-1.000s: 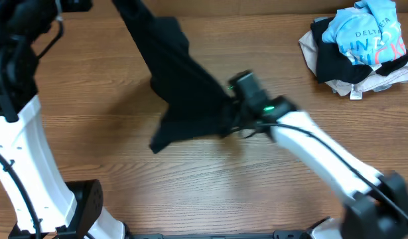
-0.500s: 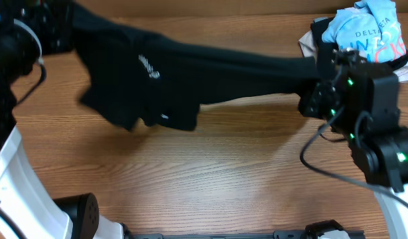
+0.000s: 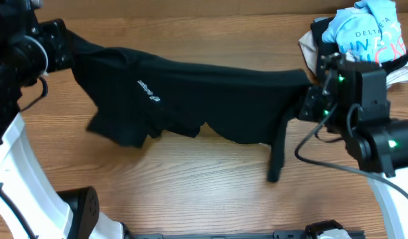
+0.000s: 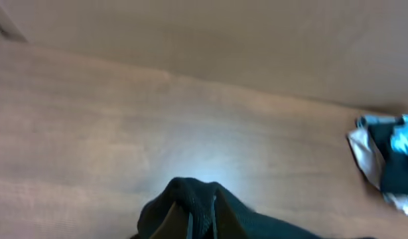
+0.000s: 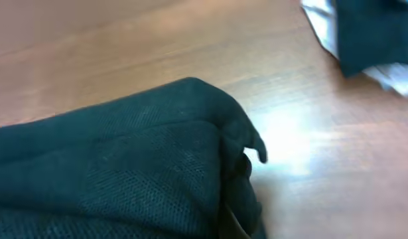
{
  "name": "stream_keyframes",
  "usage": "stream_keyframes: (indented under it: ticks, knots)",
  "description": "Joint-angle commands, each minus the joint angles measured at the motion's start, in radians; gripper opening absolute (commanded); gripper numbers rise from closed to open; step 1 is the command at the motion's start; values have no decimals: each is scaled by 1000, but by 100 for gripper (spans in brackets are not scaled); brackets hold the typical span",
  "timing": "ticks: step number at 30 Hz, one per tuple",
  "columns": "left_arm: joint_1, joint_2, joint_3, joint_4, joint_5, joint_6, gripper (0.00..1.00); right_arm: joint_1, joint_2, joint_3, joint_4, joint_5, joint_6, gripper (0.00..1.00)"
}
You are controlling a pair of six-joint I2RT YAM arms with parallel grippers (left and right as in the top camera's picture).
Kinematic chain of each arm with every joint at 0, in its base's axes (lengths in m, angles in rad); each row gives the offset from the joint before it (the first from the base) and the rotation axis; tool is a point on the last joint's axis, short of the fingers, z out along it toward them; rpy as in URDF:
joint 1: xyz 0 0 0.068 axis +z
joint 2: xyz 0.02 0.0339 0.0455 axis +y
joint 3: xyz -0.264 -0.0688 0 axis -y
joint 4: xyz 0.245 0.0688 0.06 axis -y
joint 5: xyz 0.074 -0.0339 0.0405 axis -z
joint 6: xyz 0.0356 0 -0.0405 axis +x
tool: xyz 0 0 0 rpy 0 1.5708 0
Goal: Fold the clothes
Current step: 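Stretch the black shirt between both grippers across the table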
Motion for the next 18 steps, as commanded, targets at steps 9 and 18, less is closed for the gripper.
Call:
stream_keyframes:
  ticks: [9, 18]
  knots:
    - [12, -6, 11, 267, -55, 93, 4, -2, 79, 13, 392, -16, -103, 4]
    - [3, 45, -41, -41, 0, 138, 4, -2, 132, -4, 58, -56, -102, 4]
